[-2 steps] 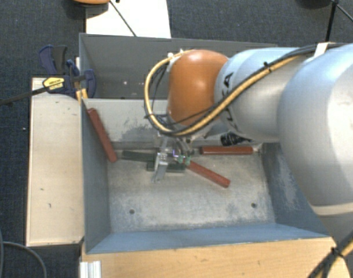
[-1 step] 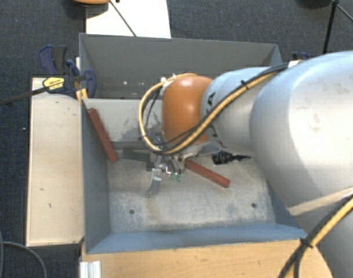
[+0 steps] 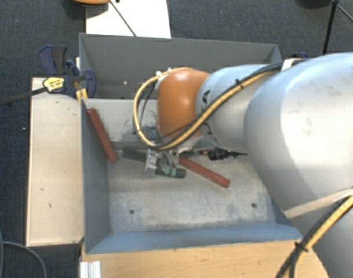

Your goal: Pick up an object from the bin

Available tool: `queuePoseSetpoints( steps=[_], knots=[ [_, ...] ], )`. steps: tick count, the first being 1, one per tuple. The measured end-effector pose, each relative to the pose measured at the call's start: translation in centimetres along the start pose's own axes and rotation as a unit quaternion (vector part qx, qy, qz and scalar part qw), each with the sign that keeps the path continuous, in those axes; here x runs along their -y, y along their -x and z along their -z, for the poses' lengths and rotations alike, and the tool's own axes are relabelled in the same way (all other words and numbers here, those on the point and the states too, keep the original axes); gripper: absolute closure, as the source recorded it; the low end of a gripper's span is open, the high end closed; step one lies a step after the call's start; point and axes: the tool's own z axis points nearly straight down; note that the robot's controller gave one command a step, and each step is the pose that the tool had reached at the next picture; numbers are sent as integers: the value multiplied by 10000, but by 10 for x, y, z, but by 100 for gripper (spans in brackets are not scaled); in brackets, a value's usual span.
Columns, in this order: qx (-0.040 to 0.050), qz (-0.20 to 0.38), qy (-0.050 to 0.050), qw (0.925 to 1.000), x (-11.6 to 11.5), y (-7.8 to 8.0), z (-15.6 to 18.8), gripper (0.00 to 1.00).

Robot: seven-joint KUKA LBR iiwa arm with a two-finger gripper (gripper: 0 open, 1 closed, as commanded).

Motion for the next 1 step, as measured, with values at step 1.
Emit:
queuePoseSetpoints(
  steps=[1],
  knots=[
    [0,-2,0,10000,0,0,0,100]
  ],
)
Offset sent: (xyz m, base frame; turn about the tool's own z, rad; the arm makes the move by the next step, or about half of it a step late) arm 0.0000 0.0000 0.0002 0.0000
